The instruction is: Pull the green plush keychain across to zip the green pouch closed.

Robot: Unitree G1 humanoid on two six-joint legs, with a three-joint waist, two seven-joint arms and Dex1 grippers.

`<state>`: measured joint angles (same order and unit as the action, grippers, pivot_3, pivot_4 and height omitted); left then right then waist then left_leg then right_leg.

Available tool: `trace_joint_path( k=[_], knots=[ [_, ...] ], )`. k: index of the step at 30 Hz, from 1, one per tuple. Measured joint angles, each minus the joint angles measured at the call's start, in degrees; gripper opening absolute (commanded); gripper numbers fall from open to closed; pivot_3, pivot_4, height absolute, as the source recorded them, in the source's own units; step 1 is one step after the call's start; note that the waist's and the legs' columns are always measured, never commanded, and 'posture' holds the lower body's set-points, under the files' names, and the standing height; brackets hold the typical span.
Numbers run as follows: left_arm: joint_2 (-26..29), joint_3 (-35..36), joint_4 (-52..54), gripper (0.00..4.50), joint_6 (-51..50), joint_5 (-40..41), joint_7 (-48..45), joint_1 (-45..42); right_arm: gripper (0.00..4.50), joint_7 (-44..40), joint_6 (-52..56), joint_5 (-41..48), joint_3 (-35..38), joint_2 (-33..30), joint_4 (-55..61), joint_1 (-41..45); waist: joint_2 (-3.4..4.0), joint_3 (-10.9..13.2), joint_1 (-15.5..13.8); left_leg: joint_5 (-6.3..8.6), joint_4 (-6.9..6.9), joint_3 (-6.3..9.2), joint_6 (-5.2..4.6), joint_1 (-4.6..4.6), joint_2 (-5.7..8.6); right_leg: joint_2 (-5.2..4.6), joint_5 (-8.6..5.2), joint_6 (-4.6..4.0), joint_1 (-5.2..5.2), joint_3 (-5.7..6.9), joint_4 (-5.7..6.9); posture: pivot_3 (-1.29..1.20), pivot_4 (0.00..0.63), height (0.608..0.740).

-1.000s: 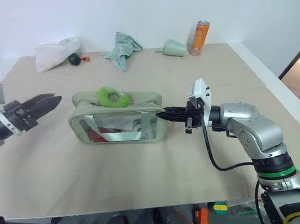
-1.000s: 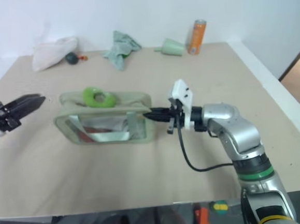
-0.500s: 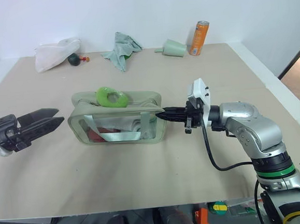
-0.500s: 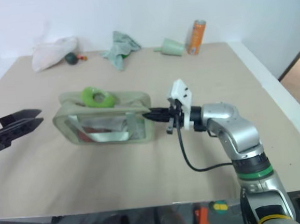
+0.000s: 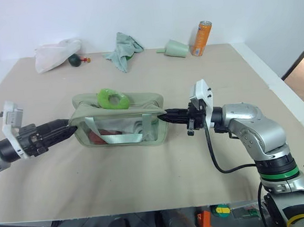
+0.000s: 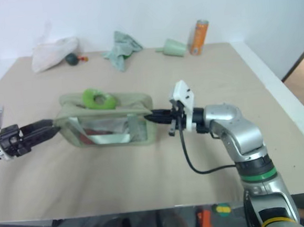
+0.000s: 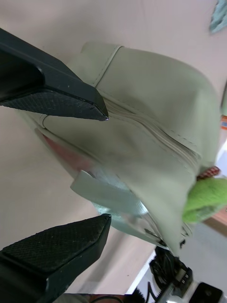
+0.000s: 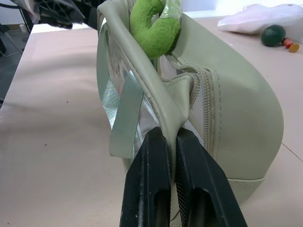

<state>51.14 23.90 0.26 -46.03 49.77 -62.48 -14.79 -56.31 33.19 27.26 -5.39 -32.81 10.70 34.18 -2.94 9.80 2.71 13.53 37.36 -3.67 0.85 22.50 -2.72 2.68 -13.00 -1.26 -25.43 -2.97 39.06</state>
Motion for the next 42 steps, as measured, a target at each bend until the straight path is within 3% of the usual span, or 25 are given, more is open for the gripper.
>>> trace_joint_path(
  k=[1, 5, 11, 19, 32, 38, 42],
  knots=[
    [-0.1, -0.7, -0.6, 3.25, 0.0, -0.4, 0.0, -1.1, 0.0, 0.1, 0.1, 0.0, 0.0, -0.1, 0.2, 0.0, 0.0, 0.0, 0.0, 0.0, 0.0, 0.0, 0.0, 0.0, 0.01, 0.0, 0.0, 0.0, 0.0, 0.0, 0.0, 0.0, 0.15, 0.74],
    [-1.3, -1.7, -2.3, 2.16, 0.1, -1.1, 1.1, -4.7, 0.0, 0.3, 0.5, 0.0, 0.0, -0.2, 0.7, -0.1, 0.0, 0.0, 0.0, 0.0, 0.0, -0.01, 0.0, 0.01, 0.01, 0.0, 0.0, 0.0, 0.0, -0.02, 0.0, 0.0, 0.15, 0.74],
    [-3.3, -2.1, -2.9, 0.1, -0.1, -0.9, 1.6, -6.2, 0.0, 0.4, 0.8, 0.1, 0.2, -0.5, 1.5, -0.5, 0.0, 0.0, 0.0, 0.01, 0.0, 0.0, 0.0, 0.04, 0.01, 0.0, 0.0, 0.01, 0.0, -0.03, -0.01, 0.0, 0.15, 0.74],
    [-4.1, -2.3, -1.5, 0.03, -0.2, -1.0, 3.4, -6.0, 0.0, 0.4, 1.4, 0.2, 0.4, -0.7, 1.5, -0.6, -0.01, 0.0, 0.0, 0.01, 0.02, 0.01, 0.0, 0.04, 0.04, -0.03, 0.0, 0.02, 0.01, -0.03, -0.01, 0.0, 0.15, 0.74],
    [-6.4, -2.9, 1.7, 0.0, 0.0, -1.4, 6.5, -5.4, 4.47, 2.7, 4.9, 7.5, 8.2, -0.2, 0.8, 0.7, -0.01, 0.0, -0.4, 0.01, 0.08, 0.02, -0.01, 0.06, 0.14, -0.14, 0.03, 0.07, 0.08, -0.03, -0.03, 0.0, 0.15, 0.74],
    [-7.5, -2.9, 3.0, 0.0, -0.4, -1.3, 7.6, -5.4, 4.47, 4.2, 5.3, 8.3, 12.3, -3.4, -1.0, 1.4, -0.01, 0.0, -0.8, 0.01, 0.1, 0.02, -0.01, 0.07, 0.21, -0.2, 0.04, 0.09, 0.09, -0.05, -0.04, 0.0, 0.15, 0.74],
    [-8.8, -2.8, 4.0, 0.0, -0.7, -0.5, 8.4, -5.3, 4.47, 2.9, 5.5, 10.0, 15.3, -6.2, -5.0, 7.2, 0.0, 0.0, -0.9, 0.02, 0.12, 0.0, -0.03, 0.07, 0.24, -0.21, 0.06, 0.11, 0.1, -0.08, -0.06, 0.0, 0.15, 0.74]
  ],
)
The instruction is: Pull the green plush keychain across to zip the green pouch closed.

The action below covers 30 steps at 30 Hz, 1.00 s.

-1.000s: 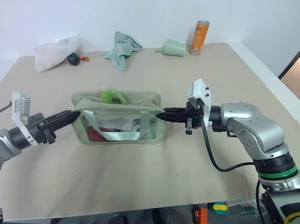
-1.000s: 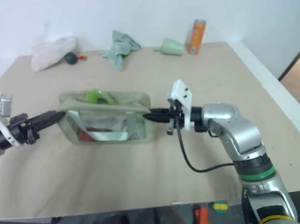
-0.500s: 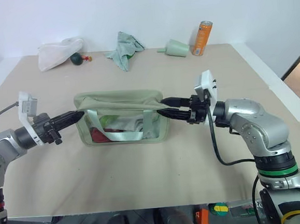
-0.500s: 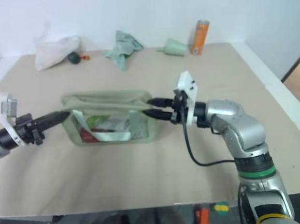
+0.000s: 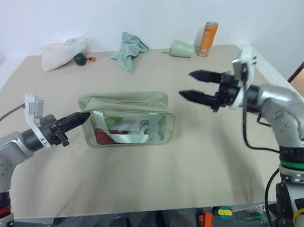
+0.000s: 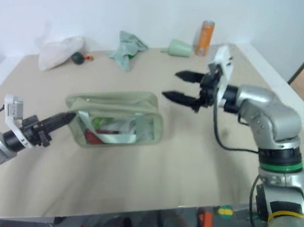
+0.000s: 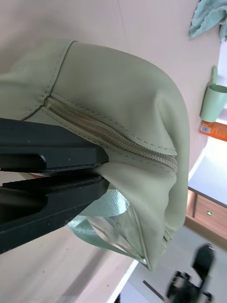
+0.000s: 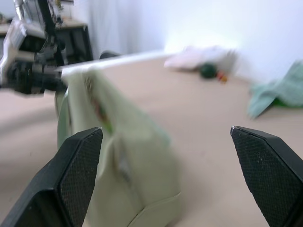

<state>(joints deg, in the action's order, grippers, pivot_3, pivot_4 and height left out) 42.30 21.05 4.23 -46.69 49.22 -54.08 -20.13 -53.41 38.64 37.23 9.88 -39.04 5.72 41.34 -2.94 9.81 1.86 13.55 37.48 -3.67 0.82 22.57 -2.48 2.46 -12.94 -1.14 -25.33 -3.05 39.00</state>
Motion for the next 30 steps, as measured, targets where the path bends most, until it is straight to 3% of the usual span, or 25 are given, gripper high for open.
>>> trace_joint_path(
  k=[6, 16, 17, 25, 27, 28, 30],
  knots=[
    [-1.5, -0.4, 1.8, 0.0, -0.5, 0.9, 1.1, 0.0, 4.47, -3.3, -0.9, -0.2, -1.3, -1.1, -2.0, 4.5, -0.01, 0.0, -0.5, 0.03, 0.0, 0.03, -0.04, 0.03, 0.0, -0.02, -0.01, 0.01, 0.02, 0.03, -0.06, 0.0, 0.15, 0.74],
    [-3.6, -2.5, 2.1, 0.0, -0.4, 0.8, 1.2, -1.0, 4.47, -12.2, -10.7, -9.9, -13.7, 1.8, -13.1, 16.9, 0.0, 0.0, -0.8, 0.04, 0.05, 0.09, -0.07, 0.13, 0.12, -0.17, 0.0, 0.05, 0.01, 0.13, -0.1, 0.0, 0.15, 0.74],
    [-3.8, -2.7, 2.0, 0.0, -0.2, 0.8, 1.2, -1.1, 3.95, -13.0, -11.5, -10.6, -14.4, 2.5, -14.7, 17.4, 0.0, 0.0, -0.8, 0.04, 0.05, 0.12, -0.09, 0.17, 0.19, -0.24, -0.01, 0.05, 0.0, 0.16, -0.1, 0.0, 0.15, 0.74],
    [-4.7, -3.2, 2.1, 0.0, 0.3, 0.9, 1.4, -1.0, 1.3, -16.8, -15.3, -13.9, -16.5, 5.6, -20.5, 19.0, 0.01, 0.0, -0.8, 0.1, 0.07, 0.18, -0.34, 0.31, 0.72, -0.83, -0.03, 0.07, -0.02, 0.21, -0.1, 0.0, 0.15, 0.74],
    [-4.8, -3.1, 2.1, 0.0, 0.4, 1.0, 1.5, -0.9, 0.43, -18.0, -16.1, -14.3, -16.9, 6.5, -21.0, 19.7, 0.01, 0.0, -0.8, 0.12, 0.1, 0.24, -0.38, 0.38, 0.79, -0.92, -0.03, 0.07, -0.02, 0.27, -0.1, 0.0, 0.15, 0.74],
    [-4.8, -3.1, 2.2, 0.0, 0.4, 1.0, 1.5, -0.9, 0.14, -18.3, -16.3, -14.5, -16.9, 6.7, -21.2, 19.9, 0.01, 0.0, -0.8, 0.12, 0.11, 0.27, -0.39, 0.4, 0.81, -0.95, -0.02, 0.06, -0.02, 0.31, -0.1, 0.0, 0.15, 0.74],
    [-4.8, -3.1, 2.4, 0.0, 0.4, 1.2, 1.7, -0.8, 0.06, -19.0, -16.8, -15.1, -17.1, 6.9, -21.7, 20.3, 0.01, 0.0, -0.8, 0.12, 0.12, 0.29, -0.4, 0.4, 0.81, -0.97, -0.02, 0.05, -0.02, 0.33, -0.1, 0.0, 0.15, 0.74]
  ],
)
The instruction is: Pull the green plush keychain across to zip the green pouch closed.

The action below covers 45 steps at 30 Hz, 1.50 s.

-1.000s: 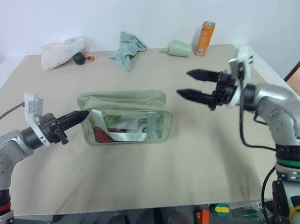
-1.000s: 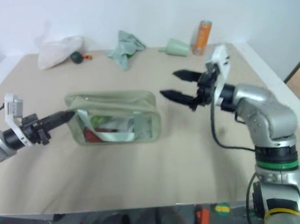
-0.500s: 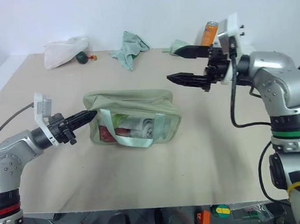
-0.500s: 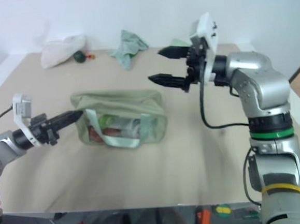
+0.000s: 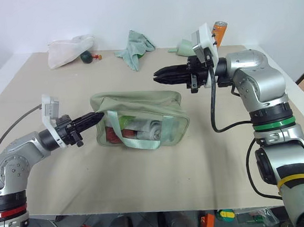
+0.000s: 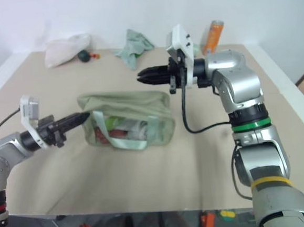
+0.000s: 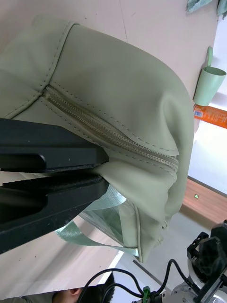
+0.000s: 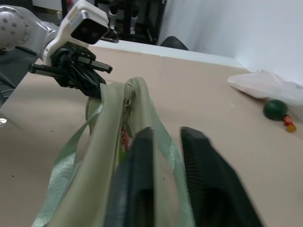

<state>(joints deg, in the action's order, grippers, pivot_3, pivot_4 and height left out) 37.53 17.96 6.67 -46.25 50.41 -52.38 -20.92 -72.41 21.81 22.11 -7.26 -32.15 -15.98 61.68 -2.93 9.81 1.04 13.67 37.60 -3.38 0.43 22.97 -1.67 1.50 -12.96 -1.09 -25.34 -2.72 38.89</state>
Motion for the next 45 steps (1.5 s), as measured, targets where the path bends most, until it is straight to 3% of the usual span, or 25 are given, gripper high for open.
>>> trace_joint_path(
  k=[12, 21, 22, 31, 45],
  knots=[
    [-0.1, 0.0, 0.1, 0.0, 0.1, 0.2, 0.8, 0.1, 0.06, -8.7, -11.2, -11.3, -10.6, 3.0, -8.9, 3.8, 0.01, 0.0, 0.1, -0.04, 0.05, 0.26, -0.01, 0.04, 0.0, 0.02, 0.0, -0.01, 0.02, 0.23, 0.03, 0.0, 0.15, 0.74],
    [-0.7, 0.7, 1.4, 0.0, 0.2, 0.9, 2.2, 1.6, 0.06, -12.5, -17.1, -15.7, -12.6, 5.5, -14.3, 6.7, 0.02, 0.0, 0.1, -0.06, 0.06, 0.32, 0.02, 0.04, 0.0, 0.02, 0.03, -0.06, 0.03, 0.28, 0.06, 0.0, 0.15, 0.74],
    [-0.7, 1.0, 1.6, 0.0, 0.2, 1.2, 2.5, 1.9, 0.61, -12.5, -17.6, -16.4, -12.7, 6.3, -15.6, 7.3, 0.02, 0.0, 0.2, -0.07, 0.06, 0.32, 0.03, 0.03, -0.01, 0.02, 0.03, -0.07, 0.03, 0.29, 0.07, 0.0, 0.15, 0.74],
    [-0.7, 1.3, 3.0, 0.0, 0.3, 1.9, 3.6, 2.9, 3.62, -12.4, -20.3, -19.3, -12.9, 11.1, -20.5, 9.3, 0.02, 0.0, 0.2, -0.1, 0.06, 0.34, 0.04, 0.02, -0.01, 0.01, 0.08, -0.16, 0.03, 0.31, 0.09, 0.0, 0.15, 0.74],
    [-0.8, 1.2, 3.0, 0.0, 0.6, 2.3, 4.4, 3.0, 3.62, -11.0, -25.8, -24.3, -16.1, 16.2, -24.2, 10.7, 0.04, 0.0, 0.2, -0.11, 0.06, 0.37, 0.07, 0.03, -0.02, 0.01, 0.11, -0.23, 0.02, 0.37, 0.11, 0.0, 0.15, 0.74]
  ],
)
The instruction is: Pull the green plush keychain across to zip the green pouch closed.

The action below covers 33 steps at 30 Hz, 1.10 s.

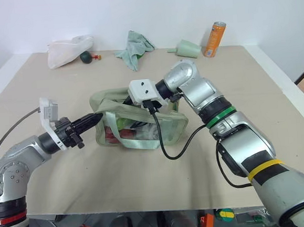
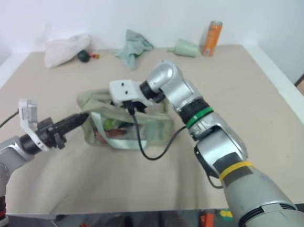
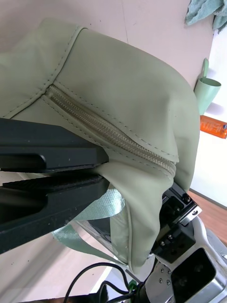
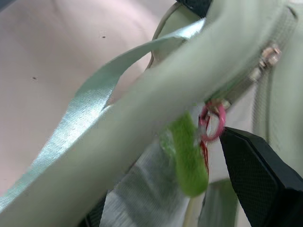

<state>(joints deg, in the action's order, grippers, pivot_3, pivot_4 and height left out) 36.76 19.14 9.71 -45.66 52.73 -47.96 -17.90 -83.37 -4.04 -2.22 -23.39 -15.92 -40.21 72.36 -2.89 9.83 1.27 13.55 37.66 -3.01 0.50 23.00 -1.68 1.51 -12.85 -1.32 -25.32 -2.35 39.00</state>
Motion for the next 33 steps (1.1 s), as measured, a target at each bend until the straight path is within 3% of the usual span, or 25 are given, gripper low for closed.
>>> trace_joint_path(
  k=[6, 8, 11, 20, 33],
  knots=[
    [-0.6, -0.2, 0.0, 0.0, 0.8, 0.0, 0.3, 0.2, 3.62, 3.7, -4.5, -3.0, -0.7, 3.6, -5.0, 2.8, 0.0, 0.0, 0.0, -0.01, 0.0, 0.04, 0.01, 0.01, 0.0, -0.04, 0.0, -0.06, 0.0, 0.08, 0.0, 0.0, 0.15, 0.74],
    [-0.7, -0.2, 0.1, 0.0, 0.9, 0.0, 0.3, 0.4, 3.11, 3.5, -5.0, -3.1, -0.7, 3.7, -5.5, 2.8, 0.0, 0.0, 0.0, -0.01, 0.0, 0.04, 0.01, 0.01, 0.0, -0.04, 0.0, -0.06, 0.0, 0.08, 0.0, 0.0, 0.15, 0.74],
    [-0.7, -0.2, 0.3, 0.0, 0.9, 0.1, 0.3, 0.6, 2.95, 2.7, -5.4, -3.1, -0.7, 3.8, -5.8, 2.8, 0.0, 0.0, 0.0, -0.01, 0.0, 0.04, 0.01, 0.01, 0.0, -0.05, 0.0, -0.07, 0.01, 0.09, 0.0, 0.0, 0.15, 0.74],
    [-0.7, -0.3, 0.3, 0.0, 0.9, 0.2, 0.3, 0.6, 0.11, 1.3, -5.6, -2.5, -0.4, 3.7, -5.7, 2.8, 0.01, 0.0, 0.0, -0.01, 0.0, 0.05, 0.01, 0.01, 0.0, -0.05, 0.0, -0.08, 0.0, 0.11, 0.0, 0.0, 0.15, 0.74],
    [-1.6, -0.4, 0.3, 0.0, 1.6, 0.2, 0.5, 0.8, 0.05, 1.2, -5.0, -1.5, 1.4, 1.9, -5.7, 3.3, 0.01, 0.0, 0.0, -0.01, 0.0, 0.06, 0.02, 0.03, 0.01, -0.11, 0.0, -0.09, 0.01, 0.16, 0.0, 0.0, 0.15, 0.74]
  ],
)
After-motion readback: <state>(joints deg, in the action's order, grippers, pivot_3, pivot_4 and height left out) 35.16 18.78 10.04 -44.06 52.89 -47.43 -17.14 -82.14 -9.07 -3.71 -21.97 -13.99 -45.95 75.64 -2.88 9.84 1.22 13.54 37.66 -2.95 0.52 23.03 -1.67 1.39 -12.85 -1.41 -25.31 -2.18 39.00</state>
